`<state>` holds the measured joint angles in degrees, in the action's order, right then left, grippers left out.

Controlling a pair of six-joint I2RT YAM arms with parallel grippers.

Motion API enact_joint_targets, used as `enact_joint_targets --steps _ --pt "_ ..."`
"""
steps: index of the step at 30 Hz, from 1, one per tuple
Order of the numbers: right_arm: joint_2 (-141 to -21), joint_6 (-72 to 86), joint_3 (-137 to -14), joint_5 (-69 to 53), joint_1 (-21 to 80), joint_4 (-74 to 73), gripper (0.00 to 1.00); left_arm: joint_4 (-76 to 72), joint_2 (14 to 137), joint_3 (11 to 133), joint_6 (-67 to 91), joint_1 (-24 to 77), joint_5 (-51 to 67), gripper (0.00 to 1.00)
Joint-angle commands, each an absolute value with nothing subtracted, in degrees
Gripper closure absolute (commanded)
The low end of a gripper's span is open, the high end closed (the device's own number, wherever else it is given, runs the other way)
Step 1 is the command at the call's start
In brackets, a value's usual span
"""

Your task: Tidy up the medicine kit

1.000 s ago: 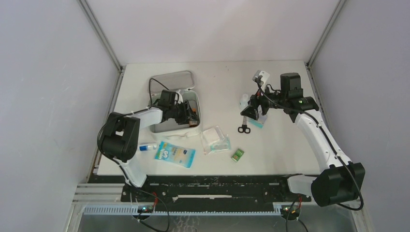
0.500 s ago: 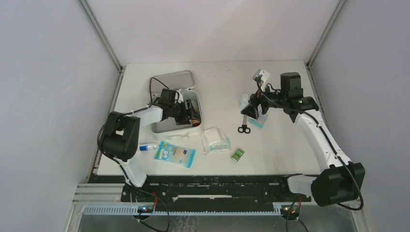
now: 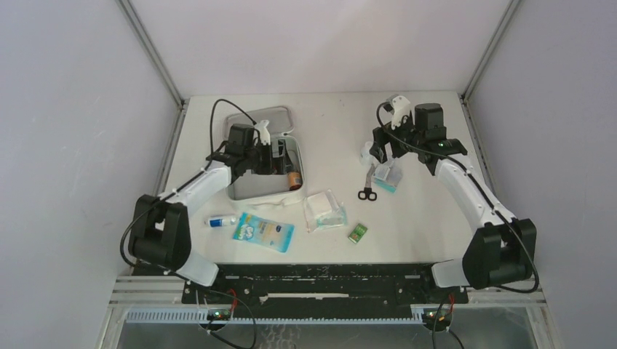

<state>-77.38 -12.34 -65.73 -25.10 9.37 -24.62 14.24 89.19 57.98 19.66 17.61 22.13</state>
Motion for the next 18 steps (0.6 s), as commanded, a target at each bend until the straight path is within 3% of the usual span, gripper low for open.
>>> enact_joint_targets --steps 1,9,18 --pt "-81.9 -10.7 -69.1 -15.8 10.0 -21.3 0.17 13.8 82.2 59.6 10.0 17.7 19.0 0.0" --pt "-94.0 -13.0 -77.8 -7.7 14.1 -26.0 0.18 13.3 73.5 56.8 -1.4 17.8 15.4 0.0" --pt "-105.2 -13.8 -86.9 -7.1 15.7 -31.6 0.39 11.3 66.3 54.8 -5.8 17.8 16.5 0.0"
